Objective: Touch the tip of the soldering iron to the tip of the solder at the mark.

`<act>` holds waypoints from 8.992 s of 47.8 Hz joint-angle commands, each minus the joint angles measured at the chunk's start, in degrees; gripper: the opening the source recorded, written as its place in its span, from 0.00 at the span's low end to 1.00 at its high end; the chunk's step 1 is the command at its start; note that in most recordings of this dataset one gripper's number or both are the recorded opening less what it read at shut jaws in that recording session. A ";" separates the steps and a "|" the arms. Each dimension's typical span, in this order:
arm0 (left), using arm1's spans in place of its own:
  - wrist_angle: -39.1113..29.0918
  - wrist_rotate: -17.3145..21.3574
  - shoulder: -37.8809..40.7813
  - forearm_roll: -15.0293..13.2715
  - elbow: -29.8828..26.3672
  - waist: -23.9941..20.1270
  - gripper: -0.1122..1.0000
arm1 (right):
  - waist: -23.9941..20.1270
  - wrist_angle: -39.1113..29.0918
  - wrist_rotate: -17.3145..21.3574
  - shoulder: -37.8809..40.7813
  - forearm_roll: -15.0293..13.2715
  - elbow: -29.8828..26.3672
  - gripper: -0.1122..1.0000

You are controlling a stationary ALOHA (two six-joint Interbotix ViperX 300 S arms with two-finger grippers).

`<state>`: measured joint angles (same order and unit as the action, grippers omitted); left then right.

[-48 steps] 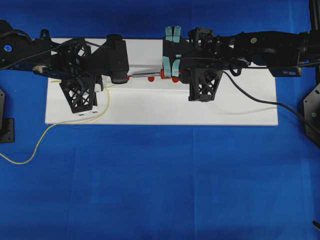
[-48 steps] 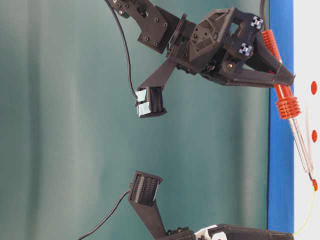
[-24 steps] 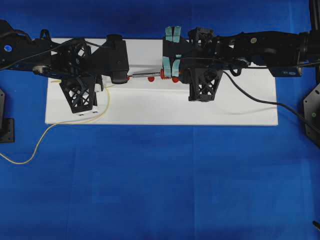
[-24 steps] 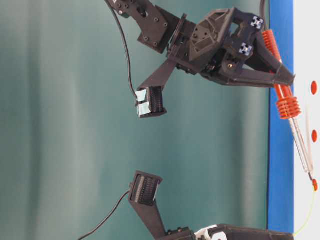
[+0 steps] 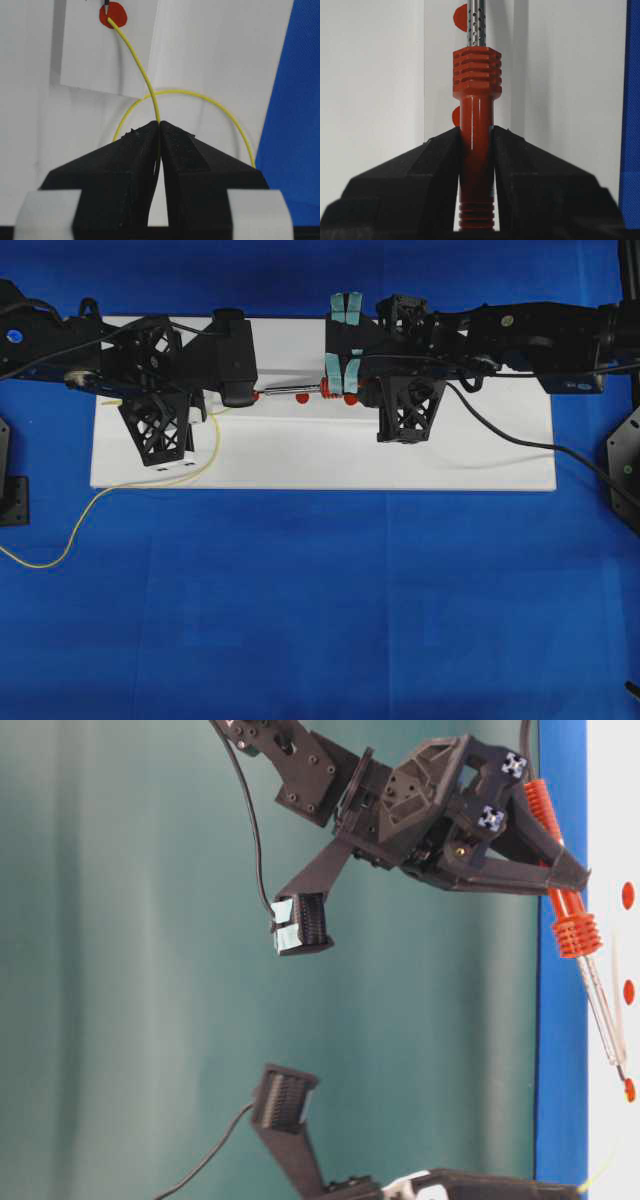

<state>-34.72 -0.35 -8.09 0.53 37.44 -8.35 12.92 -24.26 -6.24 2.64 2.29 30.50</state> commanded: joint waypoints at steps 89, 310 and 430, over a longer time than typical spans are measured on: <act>-2.99 -2.90 -11.69 0.00 0.09 1.76 0.12 | 1.93 0.62 2.29 -25.49 -1.41 13.97 0.16; -2.90 -0.79 10.72 0.09 -13.97 1.23 0.12 | 0.62 6.77 2.46 -10.11 -2.20 13.27 0.16; -0.44 -1.49 -2.46 0.09 -9.76 3.78 0.12 | 2.72 3.78 3.96 -34.89 -2.37 24.08 0.16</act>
<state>-35.60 -2.02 -11.43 0.44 31.11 -5.10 15.29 -20.74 -2.37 -31.29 0.09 55.02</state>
